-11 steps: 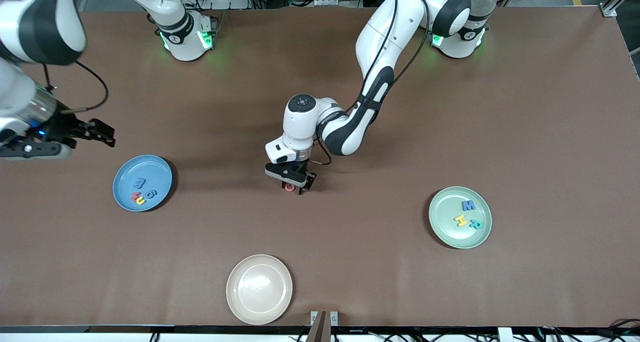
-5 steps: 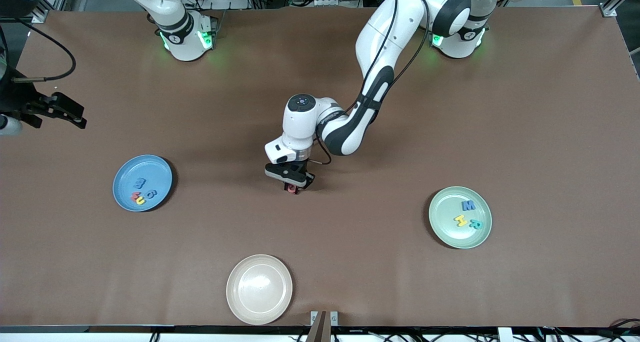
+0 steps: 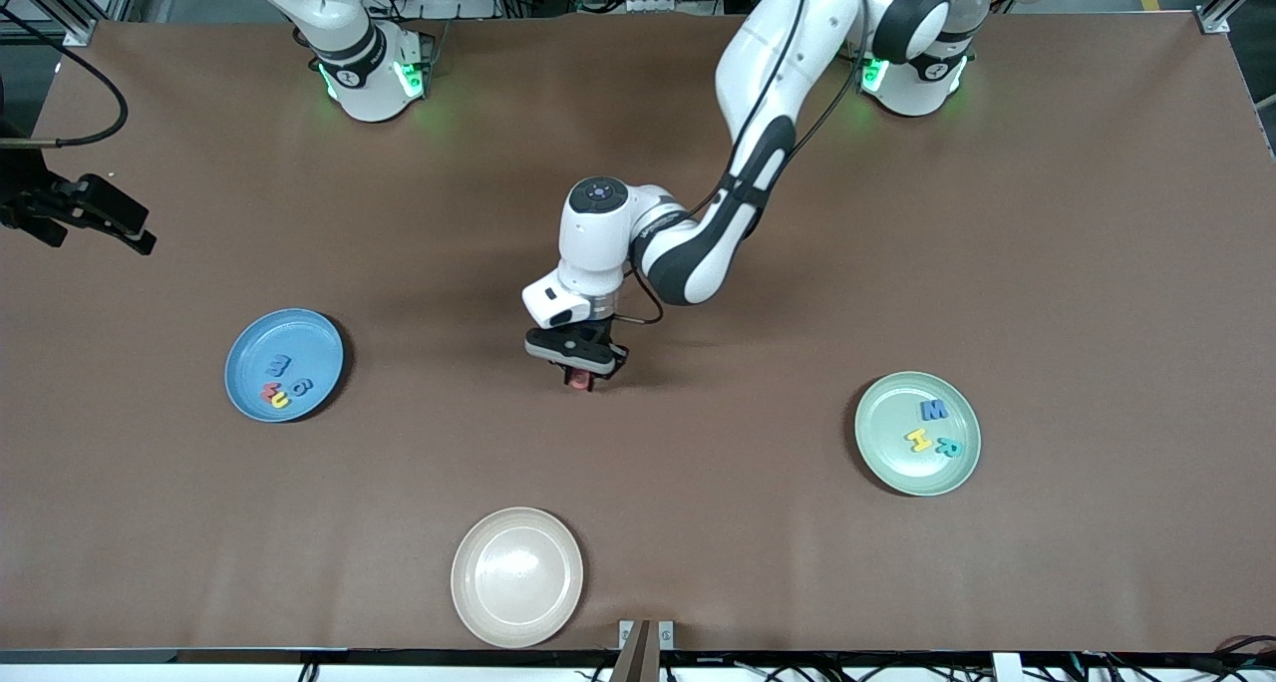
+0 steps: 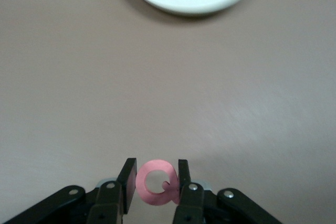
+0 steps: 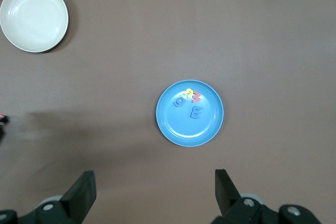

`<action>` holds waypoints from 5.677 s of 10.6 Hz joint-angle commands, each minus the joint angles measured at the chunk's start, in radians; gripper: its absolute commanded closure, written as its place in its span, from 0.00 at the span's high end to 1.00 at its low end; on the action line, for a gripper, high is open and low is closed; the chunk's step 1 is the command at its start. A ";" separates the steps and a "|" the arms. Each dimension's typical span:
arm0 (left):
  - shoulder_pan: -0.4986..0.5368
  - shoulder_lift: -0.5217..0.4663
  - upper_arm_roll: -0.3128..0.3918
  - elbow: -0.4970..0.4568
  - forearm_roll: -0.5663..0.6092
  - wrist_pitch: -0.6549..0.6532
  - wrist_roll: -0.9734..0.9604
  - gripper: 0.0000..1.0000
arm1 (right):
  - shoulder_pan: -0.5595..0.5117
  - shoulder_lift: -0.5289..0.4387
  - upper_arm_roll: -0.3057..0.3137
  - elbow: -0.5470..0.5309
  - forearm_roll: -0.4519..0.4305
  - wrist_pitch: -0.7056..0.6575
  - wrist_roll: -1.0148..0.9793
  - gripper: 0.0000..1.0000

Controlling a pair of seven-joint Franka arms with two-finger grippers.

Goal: Sort upper and lower case letters into plates

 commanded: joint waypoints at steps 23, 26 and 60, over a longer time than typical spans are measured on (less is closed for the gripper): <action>0.682 -0.382 -0.051 -0.447 -0.226 -0.371 0.325 1.00 | -0.019 0.003 -0.006 0.105 -0.028 -0.115 -0.071 1.00; 0.673 -0.468 -0.051 -0.427 -0.220 -0.421 0.325 1.00 | -0.019 0.003 -0.006 0.103 -0.028 -0.115 -0.070 1.00; 0.880 -1.022 -0.186 -0.396 -0.231 -0.937 0.734 1.00 | -0.017 0.009 -0.005 0.108 -0.028 -0.113 -0.068 1.00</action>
